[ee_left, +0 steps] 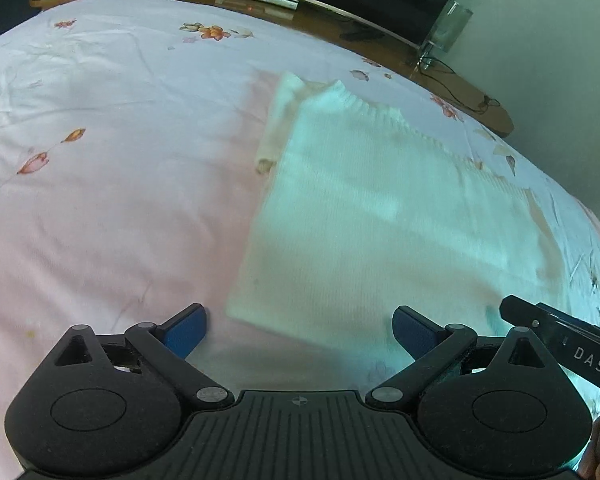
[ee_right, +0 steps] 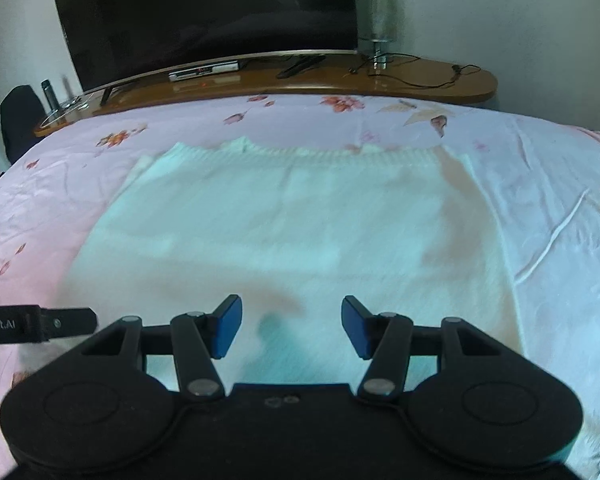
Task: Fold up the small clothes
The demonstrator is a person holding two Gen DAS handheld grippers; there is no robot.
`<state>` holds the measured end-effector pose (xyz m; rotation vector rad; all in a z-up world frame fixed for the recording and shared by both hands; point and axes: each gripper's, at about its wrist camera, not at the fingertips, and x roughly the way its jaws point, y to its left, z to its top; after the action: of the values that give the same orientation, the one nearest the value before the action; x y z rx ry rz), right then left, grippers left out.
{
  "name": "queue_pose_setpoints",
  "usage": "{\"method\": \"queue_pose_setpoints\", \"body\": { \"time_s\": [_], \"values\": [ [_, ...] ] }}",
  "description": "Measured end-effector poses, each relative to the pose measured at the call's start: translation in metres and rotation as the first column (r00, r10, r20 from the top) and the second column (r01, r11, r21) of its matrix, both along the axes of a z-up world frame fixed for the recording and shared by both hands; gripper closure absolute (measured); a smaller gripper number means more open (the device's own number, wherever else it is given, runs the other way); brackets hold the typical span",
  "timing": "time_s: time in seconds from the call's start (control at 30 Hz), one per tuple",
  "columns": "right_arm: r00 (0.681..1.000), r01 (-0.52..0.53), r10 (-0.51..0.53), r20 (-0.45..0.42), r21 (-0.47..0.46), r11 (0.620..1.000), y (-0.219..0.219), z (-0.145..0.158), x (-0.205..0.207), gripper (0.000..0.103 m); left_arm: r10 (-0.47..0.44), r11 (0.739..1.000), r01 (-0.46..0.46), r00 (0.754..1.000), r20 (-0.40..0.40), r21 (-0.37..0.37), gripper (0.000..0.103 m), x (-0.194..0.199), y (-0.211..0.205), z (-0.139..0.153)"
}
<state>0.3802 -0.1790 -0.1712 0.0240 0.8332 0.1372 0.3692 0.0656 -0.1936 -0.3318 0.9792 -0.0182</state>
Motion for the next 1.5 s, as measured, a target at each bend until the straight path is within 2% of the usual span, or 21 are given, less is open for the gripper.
{"method": "queue_pose_setpoints", "body": {
  "time_s": [0.2,0.3,0.5,0.73,0.97,1.0,1.03,1.07,1.13,1.27,1.4,1.43,1.47,1.5],
  "values": [
    [1.000,0.017,-0.017,-0.008,-0.031,0.999,0.003,-0.010,-0.017,0.048,0.009,0.999,-0.010,1.000,-0.005,-0.038,0.003,-0.009,-0.006,-0.002],
    [0.998,0.035,-0.036,-0.045,-0.032,0.999,-0.003,-0.021,-0.020,0.048,0.018,0.999,-0.018,1.000,-0.003,-0.051,0.003,-0.008,-0.008,-0.003],
    [0.998,0.065,-0.065,-0.026,0.006,0.998,-0.014,-0.016,-0.028,0.048,0.067,0.987,-0.064,0.998,0.019,-0.149,0.003,-0.005,-0.004,-0.006],
    [0.998,0.060,-0.060,-0.010,0.023,0.998,-0.017,-0.011,-0.026,0.048,0.121,0.952,-0.101,0.991,0.053,-0.290,0.004,0.001,-0.002,-0.014],
    [0.999,0.039,-0.039,-0.001,0.040,0.998,-0.015,-0.009,-0.011,0.048,0.191,0.910,-0.142,0.977,0.091,-0.390,0.004,0.011,0.000,-0.022],
    [0.999,0.035,-0.035,0.000,0.041,0.999,-0.015,-0.010,-0.009,0.048,0.203,0.904,-0.148,0.974,0.098,-0.401,0.008,0.014,-0.001,-0.023],
    [1.000,0.030,-0.031,0.003,0.044,0.999,-0.015,-0.010,-0.006,0.048,0.208,0.901,-0.149,0.972,0.105,-0.408,0.021,0.017,-0.001,-0.025],
    [1.000,0.028,-0.029,0.005,0.044,0.999,-0.014,-0.010,-0.004,0.048,0.212,0.893,-0.150,0.972,0.104,-0.423,0.025,0.021,-0.001,-0.029],
    [1.000,0.022,-0.023,0.010,0.046,0.999,-0.014,-0.010,0.000,0.048,0.238,0.874,-0.163,0.965,0.112,-0.458,0.027,0.028,0.000,-0.035],
    [1.000,0.007,-0.009,0.025,0.049,0.999,-0.014,-0.010,0.008,0.048,0.286,0.854,-0.181,0.947,0.148,-0.488,0.027,0.038,-0.002,-0.040],
    [0.999,-0.003,0.000,0.044,0.064,0.998,-0.015,-0.010,0.019,0.048,0.325,0.847,-0.206,0.930,0.170,-0.490,0.029,0.046,-0.006,-0.042],
    [0.998,-0.007,0.003,0.056,0.064,0.998,-0.014,-0.010,0.022,0.048,0.333,0.848,-0.217,0.928,0.168,-0.484,0.050,0.046,-0.007,-0.041],
    [0.998,-0.011,0.008,0.065,0.048,0.999,-0.012,-0.009,0.027,0.049,0.339,0.846,-0.229,0.929,0.152,-0.482,0.064,0.047,-0.006,-0.044],
    [0.997,-0.012,0.010,0.071,0.026,1.000,-0.010,-0.009,0.032,0.050,0.352,0.834,-0.251,0.928,0.123,-0.492,0.084,0.049,-0.002,-0.050]
  ]
}}
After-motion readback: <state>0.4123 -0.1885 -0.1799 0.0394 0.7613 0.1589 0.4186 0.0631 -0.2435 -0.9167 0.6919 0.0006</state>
